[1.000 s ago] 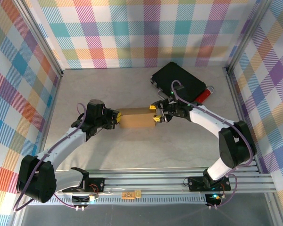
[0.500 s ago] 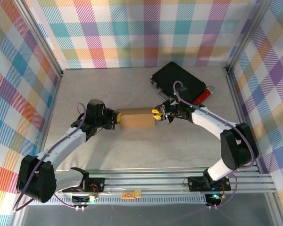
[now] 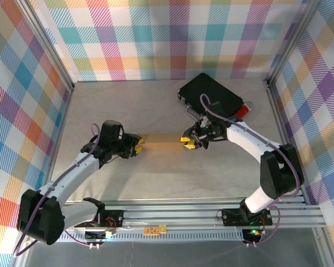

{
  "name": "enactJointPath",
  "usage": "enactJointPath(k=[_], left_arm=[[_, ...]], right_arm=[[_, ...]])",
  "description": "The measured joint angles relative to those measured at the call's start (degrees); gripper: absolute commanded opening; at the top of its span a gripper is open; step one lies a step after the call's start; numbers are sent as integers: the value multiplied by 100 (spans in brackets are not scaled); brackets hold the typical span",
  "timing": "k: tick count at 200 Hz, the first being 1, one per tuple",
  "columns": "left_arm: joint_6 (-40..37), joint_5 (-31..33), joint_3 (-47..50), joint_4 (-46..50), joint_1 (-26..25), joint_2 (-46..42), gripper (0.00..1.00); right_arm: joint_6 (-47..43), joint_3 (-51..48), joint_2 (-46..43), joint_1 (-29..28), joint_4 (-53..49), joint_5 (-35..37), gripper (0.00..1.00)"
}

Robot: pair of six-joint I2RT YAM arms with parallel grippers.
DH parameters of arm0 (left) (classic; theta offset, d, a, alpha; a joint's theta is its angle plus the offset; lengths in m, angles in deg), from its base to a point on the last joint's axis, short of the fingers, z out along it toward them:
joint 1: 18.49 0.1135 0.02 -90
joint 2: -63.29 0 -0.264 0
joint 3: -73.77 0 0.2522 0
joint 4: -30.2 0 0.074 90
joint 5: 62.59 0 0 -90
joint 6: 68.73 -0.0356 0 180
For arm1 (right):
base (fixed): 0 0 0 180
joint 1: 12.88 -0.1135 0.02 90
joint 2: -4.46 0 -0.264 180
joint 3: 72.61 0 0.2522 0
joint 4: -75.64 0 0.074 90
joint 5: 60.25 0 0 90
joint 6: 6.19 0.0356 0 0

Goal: Fold the paper box

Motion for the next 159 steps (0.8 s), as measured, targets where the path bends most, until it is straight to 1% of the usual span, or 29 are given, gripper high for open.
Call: enactJointPath(k=[13, 29, 53, 74, 80, 85, 91, 95, 102, 103, 105, 106, 108, 109, 111, 112, 113, 117, 119, 128, 144, 159], left_arm=[[-136, -2, 210, 114, -90, -72, 31], [-236, 7, 636, 247, -225, -153, 31], [-271, 76, 1204, 378, -295, -236, 32], [-319, 118, 1366, 348, -299, -57, 31], [-363, 131, 1335, 313, -299, 70, 32], [-396, 144, 1279, 323, -299, 177, 34], [-461, 179, 1167, 396, -299, 289, 37], [-566, 212, 1060, 446, -299, 352, 40], [-702, 282, 820, 595, -293, 420, 47], [-699, 293, 793, 612, -291, 424, 49], [-699, 323, 708, 664, -289, 437, 51], [-721, 328, 675, 682, -284, 439, 53], [-835, 350, 570, 741, -267, 444, 56], [-844, 367, 540, 761, -260, 446, 58], [-824, 400, 433, 817, -243, 446, 61], [-866, 415, 361, 850, -232, 446, 64], [-903, 415, 323, 868, -225, 446, 68], [-988, 463, 98, 957, -181, 446, 94], [-1014, 474, 26, 981, -168, 444, 99], [-1287, 579, -431, 1069, -9, 409, 100], [-1665, 861, -1029, 1237, 393, 251, 100], [-2065, 1331, -1403, 1471, 719, -11, 100]], right_arm=[[-485, -114, 0, -2, -275, 0, 29], [-938, -479, -4, -11, -522, 24, 30], [-1311, -1021, -63, -11, -758, 203, 31], [-1491, -1080, -28, -11, -789, 391, 30], [-1523, -1021, 2, -9, -807, 450, 32], [-1547, -949, 24, -9, -826, 522, 38], [-1587, -852, 24, -9, -848, 627, 44], [-1576, -769, 2, -4, -866, 719, 51], [-1626, -632, -70, -4, -903, 909, 62], [-1665, -599, -83, -4, -911, 957, 62], [-1709, -568, -101, -4, -927, 997, 68], [-1705, -540, -125, -4, -935, 1032, 73], [-1683, -494, -175, -4, -957, 1117, 91], [-1696, -479, -190, -4, -962, 1147, 96], [-1740, -435, -234, -4, -977, 1235, 99], [-1759, -407, -269, -4, -990, 1279, 100], [-1759, -393, -293, -4, -992, 1307, 100], [-1801, -323, -446, -2, -1014, 1513, 99], [-1823, -291, -525, 0, -1025, 1587, 99], [-1895, -162, -927, 9, -1099, 2006, 99], [-2041, 7, -1851, 35, -1156, 3029, 99], [-2109, 50, -2680, 44, -1147, 4054, 99]])
